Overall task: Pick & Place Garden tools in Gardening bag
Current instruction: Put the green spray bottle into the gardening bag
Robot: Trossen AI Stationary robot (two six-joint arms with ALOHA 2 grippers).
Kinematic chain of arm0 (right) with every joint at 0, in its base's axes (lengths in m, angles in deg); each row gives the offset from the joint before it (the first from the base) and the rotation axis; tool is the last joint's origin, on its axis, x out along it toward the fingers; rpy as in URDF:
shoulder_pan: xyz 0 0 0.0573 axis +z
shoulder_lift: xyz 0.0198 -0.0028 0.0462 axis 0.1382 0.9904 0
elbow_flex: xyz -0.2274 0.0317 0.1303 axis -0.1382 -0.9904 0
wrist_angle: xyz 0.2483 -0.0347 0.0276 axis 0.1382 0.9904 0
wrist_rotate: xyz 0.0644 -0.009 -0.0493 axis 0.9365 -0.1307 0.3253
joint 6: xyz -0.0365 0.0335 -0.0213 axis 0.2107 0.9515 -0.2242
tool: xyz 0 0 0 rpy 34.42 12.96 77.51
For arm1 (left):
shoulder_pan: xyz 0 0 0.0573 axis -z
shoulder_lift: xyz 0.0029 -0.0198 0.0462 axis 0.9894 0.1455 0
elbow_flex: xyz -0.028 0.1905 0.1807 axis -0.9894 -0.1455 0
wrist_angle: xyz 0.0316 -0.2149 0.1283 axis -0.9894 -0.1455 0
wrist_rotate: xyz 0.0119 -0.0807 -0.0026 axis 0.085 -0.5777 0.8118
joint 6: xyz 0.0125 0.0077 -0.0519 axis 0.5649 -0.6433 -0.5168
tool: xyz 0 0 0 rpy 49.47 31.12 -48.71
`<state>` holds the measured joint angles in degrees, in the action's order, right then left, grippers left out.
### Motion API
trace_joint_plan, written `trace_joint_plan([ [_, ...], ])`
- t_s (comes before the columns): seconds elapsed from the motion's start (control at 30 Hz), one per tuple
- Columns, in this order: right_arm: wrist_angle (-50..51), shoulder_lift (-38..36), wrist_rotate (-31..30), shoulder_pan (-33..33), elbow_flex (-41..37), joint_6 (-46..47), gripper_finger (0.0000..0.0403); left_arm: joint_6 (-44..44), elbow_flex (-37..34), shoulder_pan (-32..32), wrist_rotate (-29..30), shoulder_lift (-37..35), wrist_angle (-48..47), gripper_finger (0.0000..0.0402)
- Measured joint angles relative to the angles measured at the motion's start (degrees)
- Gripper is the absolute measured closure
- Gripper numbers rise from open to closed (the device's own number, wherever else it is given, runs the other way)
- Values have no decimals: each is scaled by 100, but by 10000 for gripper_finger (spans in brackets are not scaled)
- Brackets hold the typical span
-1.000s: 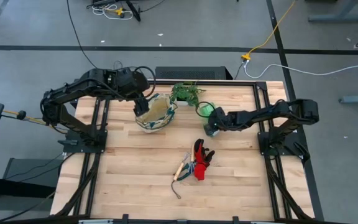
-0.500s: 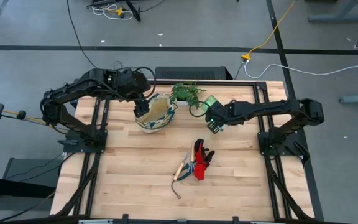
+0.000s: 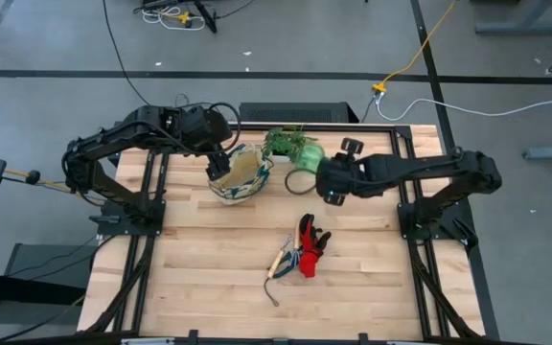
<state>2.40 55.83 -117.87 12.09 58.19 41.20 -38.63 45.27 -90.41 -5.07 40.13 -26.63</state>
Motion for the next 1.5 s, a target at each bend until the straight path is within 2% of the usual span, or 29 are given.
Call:
trace_joint_plan([
  [0.1,3,0,-366,272,33,-695,281,-2,0,2,0,0,48,46],
  [0.23,-21,67,-1214,633,35,-1551,281,-2,0,0,-28,0,173,46],
  [0.47,-311,532,-2726,1131,35,-3057,281,-2,0,2,-621,0,472,46],
  [0.7,-985,1100,-4599,1485,33,-4418,281,141,0,2,-1177,0,922,46],
  [0.83,-1181,1241,-4840,1574,33,-4416,281,224,0,0,-1529,0,1224,46],
  [1.07,-1242,1261,-4842,1617,33,-4641,281,428,2,39,-2249,155,1763,46],
  [1.5,-1769,1255,-4849,1974,-62,-4866,281,1219,-2,181,-2251,979,2810,46],
])
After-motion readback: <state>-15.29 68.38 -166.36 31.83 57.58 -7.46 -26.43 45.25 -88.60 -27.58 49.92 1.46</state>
